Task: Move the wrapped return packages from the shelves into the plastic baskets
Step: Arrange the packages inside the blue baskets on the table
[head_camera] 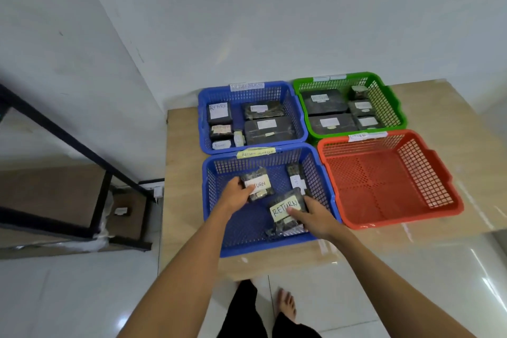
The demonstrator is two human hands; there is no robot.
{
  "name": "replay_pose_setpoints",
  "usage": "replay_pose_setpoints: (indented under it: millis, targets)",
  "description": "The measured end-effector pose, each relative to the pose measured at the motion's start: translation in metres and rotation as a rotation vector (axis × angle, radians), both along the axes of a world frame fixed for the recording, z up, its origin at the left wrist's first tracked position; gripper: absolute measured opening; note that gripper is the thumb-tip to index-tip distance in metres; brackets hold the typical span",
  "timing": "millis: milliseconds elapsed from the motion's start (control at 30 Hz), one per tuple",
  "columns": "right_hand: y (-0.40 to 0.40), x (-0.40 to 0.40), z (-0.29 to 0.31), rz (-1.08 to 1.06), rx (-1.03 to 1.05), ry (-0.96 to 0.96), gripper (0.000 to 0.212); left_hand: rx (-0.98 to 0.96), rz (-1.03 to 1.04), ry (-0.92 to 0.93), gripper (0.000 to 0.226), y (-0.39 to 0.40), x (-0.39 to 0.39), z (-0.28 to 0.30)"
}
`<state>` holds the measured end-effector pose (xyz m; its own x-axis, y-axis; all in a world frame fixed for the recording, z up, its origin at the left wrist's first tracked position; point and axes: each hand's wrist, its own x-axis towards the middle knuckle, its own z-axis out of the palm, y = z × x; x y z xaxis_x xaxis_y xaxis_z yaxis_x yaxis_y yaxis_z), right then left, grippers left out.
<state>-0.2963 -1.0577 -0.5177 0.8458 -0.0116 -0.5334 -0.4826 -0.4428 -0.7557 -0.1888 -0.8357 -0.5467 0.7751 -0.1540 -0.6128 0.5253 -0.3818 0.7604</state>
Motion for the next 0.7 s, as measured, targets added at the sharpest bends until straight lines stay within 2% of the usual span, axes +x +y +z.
replay_pose_setpoints:
  millis: [67, 300, 400, 500, 567, 633, 700]
  targets:
    - [0.004, 0.012, -0.010, 0.023, -0.028, 0.045, 0.040, 0.006, -0.019, 0.020, 0.026, -0.006, 0.011, -0.004]
    - [0.015, 0.033, -0.036, -0.027, -0.071, 0.164, 0.029, -0.004, -0.129, 0.052, 0.030, -0.031, 0.036, -0.026]
    - [0.014, 0.031, -0.044, -0.064, -0.197, 0.165, 0.038, 0.028, -0.183, 0.015, 0.028, -0.044, 0.041, -0.028]
    - [0.014, 0.029, -0.042, -0.097, -0.416, 0.174, 0.048, 0.107, -0.208, -0.037, 0.014, -0.053, 0.044, -0.027]
    - [0.015, 0.027, -0.036, -0.128, -0.513, 0.185, 0.051, 0.176, -0.197, -0.085, 0.021, -0.055, 0.044, -0.027]
    - [0.016, 0.025, -0.035, -0.155, -0.571, 0.182, 0.056, 0.209, -0.170, -0.127, 0.016, -0.056, 0.044, -0.027]
    - [0.019, 0.025, -0.035, -0.178, -0.597, 0.182, 0.061, 0.237, -0.151, -0.132, 0.039, -0.057, 0.044, -0.028]
